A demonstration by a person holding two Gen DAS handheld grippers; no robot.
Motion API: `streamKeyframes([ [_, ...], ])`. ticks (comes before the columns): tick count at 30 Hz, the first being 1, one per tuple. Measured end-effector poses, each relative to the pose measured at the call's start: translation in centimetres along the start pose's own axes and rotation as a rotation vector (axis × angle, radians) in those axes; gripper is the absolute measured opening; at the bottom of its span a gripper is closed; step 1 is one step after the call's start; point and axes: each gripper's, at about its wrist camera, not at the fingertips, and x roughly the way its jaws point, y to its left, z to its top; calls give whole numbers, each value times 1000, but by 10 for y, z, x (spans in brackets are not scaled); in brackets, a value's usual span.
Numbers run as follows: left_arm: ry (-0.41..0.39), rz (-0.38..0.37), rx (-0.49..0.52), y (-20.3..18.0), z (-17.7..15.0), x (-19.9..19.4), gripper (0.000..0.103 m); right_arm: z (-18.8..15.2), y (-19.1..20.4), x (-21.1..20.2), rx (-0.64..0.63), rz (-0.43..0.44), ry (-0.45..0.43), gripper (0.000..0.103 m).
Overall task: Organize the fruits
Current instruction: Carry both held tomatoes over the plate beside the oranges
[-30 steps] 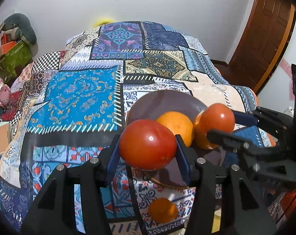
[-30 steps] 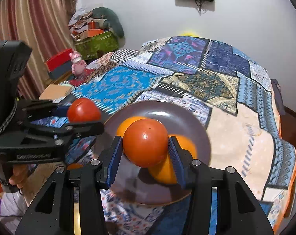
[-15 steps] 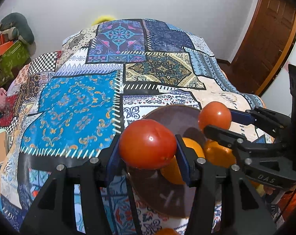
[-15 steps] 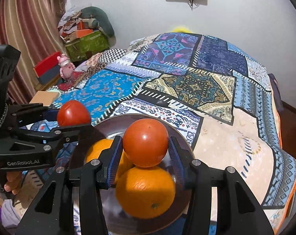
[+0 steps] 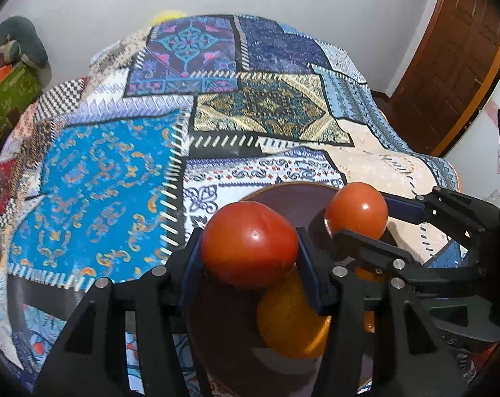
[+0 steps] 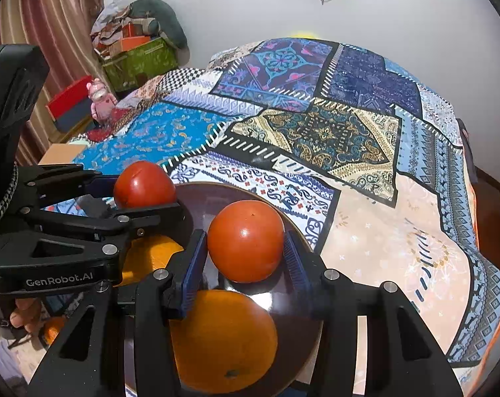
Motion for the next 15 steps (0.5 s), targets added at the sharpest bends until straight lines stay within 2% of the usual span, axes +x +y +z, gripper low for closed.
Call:
streamKeyframes([
  [10, 17, -47, -32, 5, 1, 3, 53, 1, 0, -2, -27, 20, -16, 47],
  [15, 11, -34, -30, 3, 0, -1, 54, 2, 1, -4, -26, 22, -20, 47],
])
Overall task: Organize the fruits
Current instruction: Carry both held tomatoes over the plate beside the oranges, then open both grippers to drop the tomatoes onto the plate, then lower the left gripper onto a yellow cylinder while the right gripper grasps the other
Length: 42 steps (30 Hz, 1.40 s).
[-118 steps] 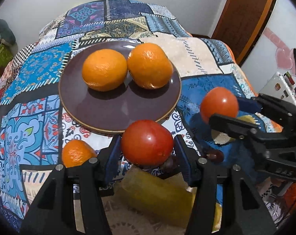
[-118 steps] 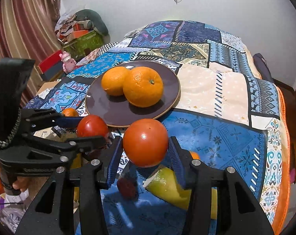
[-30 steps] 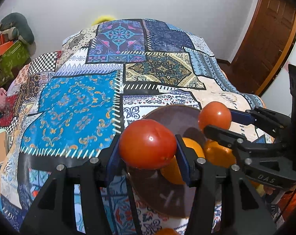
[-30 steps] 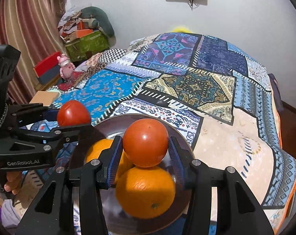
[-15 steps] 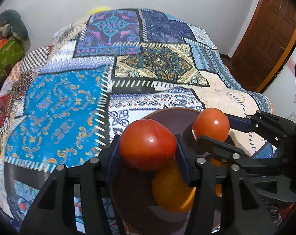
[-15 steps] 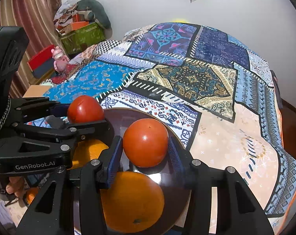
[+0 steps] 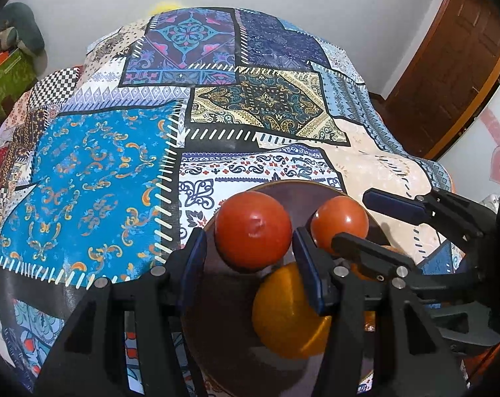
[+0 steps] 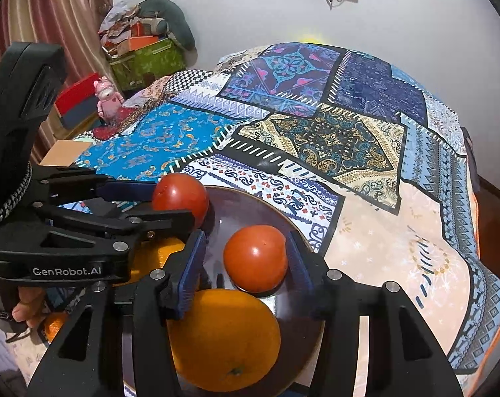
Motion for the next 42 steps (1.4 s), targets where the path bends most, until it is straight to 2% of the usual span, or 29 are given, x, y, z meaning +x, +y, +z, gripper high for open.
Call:
streamKeyframes([
  [5, -20, 20, 28, -5, -2, -13, 54, 0, 4, -9, -4, -10, -17, 50],
  [10, -42, 23, 11, -2, -4, -29, 54, -3, 8, -25, -15, -32, -46, 52],
  [19, -94, 42, 33, -11, -27, -77, 56, -16, 3, -71, 13, -85, -108, 55],
  [27, -115, 51, 43, -21, -60, -112, 62, -47, -2, -103, 43, -125, -113, 59],
  [33, -106, 80, 49, -24, -92, -125, 63, -77, -4, -121, 42, -169, -102, 62],
  [42, -44, 59, 26, -31, -136, -124, 63, -129, -18, -130, 105, -180, -32, 63],
])
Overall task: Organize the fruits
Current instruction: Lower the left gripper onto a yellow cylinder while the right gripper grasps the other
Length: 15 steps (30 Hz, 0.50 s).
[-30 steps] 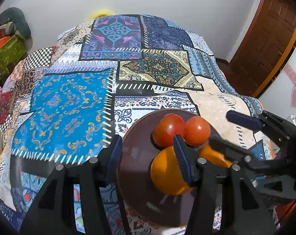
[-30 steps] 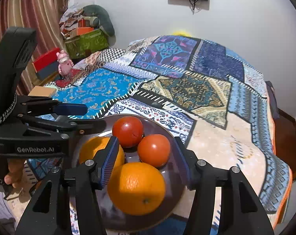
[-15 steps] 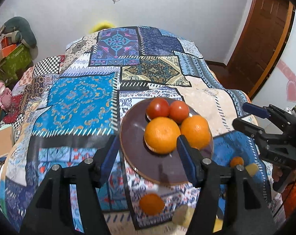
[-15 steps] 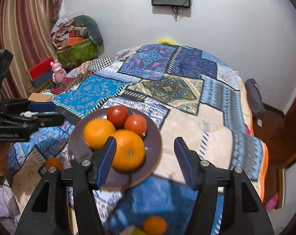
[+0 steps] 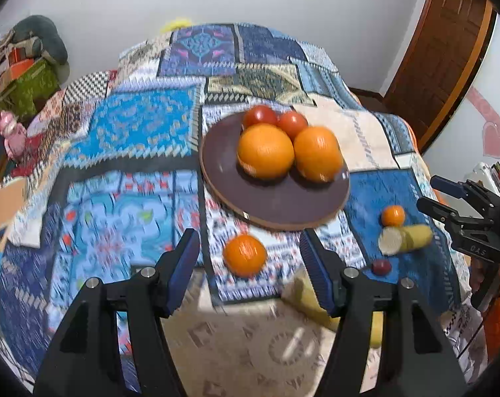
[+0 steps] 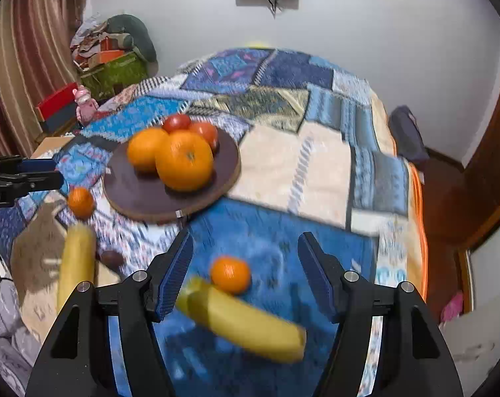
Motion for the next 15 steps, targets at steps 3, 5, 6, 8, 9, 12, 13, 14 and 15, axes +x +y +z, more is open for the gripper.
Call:
streamKeyframes([
  [3, 10, 20, 0, -9, -13, 2, 63, -15, -7, 2, 32, 5, 30, 63],
  [5, 13, 16, -8, -17, -19, 3, 63, -24, -12, 4, 53, 8, 58, 63],
  [6, 22, 0, -16, -21, -22, 5, 64, -29, -13, 4, 57, 8, 65, 63],
  [8, 38, -33, -32, -30, -28, 9, 65, -35, -14, 5, 52, 13, 82, 63],
  [9, 39, -44, -34, -34, -30, 11, 67, -37, -14, 4, 46, 16, 88, 63],
  [12, 44, -44, -42, -48, -35, 18, 70, -42, -13, 4, 26, 26, 100, 65],
  [13, 55, -53, -42, -52, -37, 21, 70, -43, -12, 5, 20, 34, 105, 66],
  [14, 67, -56, -42, -56, -38, 24, 71, -44, -11, 5, 14, 38, 109, 67],
  [15, 62, -37, -37, -60, -40, 25, 74, -45, -11, 6, 7, 43, 112, 68],
])
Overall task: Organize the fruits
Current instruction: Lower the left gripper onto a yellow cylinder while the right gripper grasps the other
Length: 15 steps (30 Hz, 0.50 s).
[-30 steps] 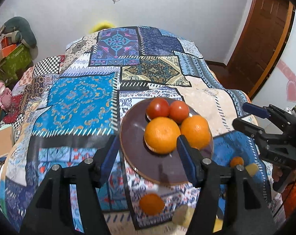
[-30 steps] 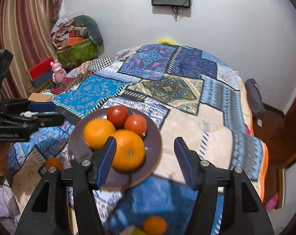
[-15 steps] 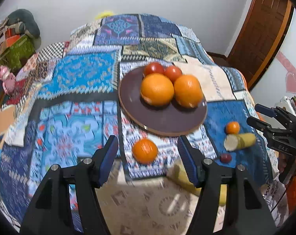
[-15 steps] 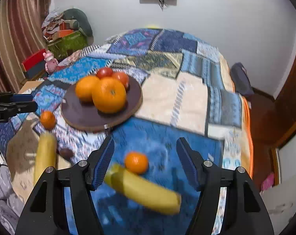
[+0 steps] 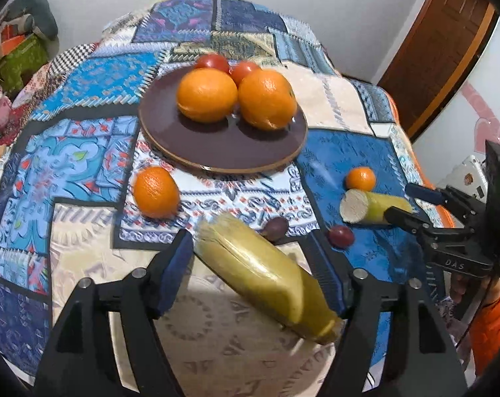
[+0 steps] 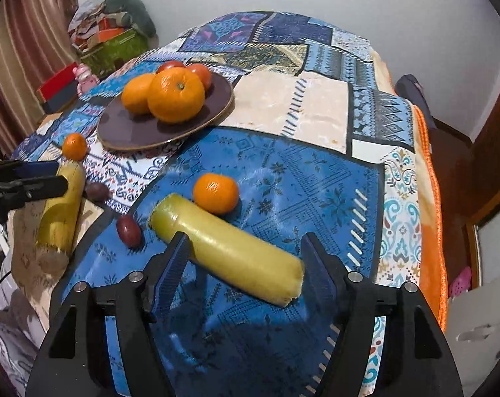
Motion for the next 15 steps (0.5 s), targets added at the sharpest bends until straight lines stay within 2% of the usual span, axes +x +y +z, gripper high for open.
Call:
streamKeyframes([
  [3, 7, 39, 15, -7, -4, 6, 80, -2, 1, 3, -23, 15, 13, 72],
  [5, 40, 28, 0, -7, -8, 12, 81, -2, 2, 7, -39, 27, 26, 74],
  [11, 24, 45, 35, -18, -17, 16, 89, -2, 4, 17, -69, 32, 51, 84],
  [15, 9, 64, 78, -26, -21, 19, 92, -3, 8, 23, -79, 2, 63, 85],
])
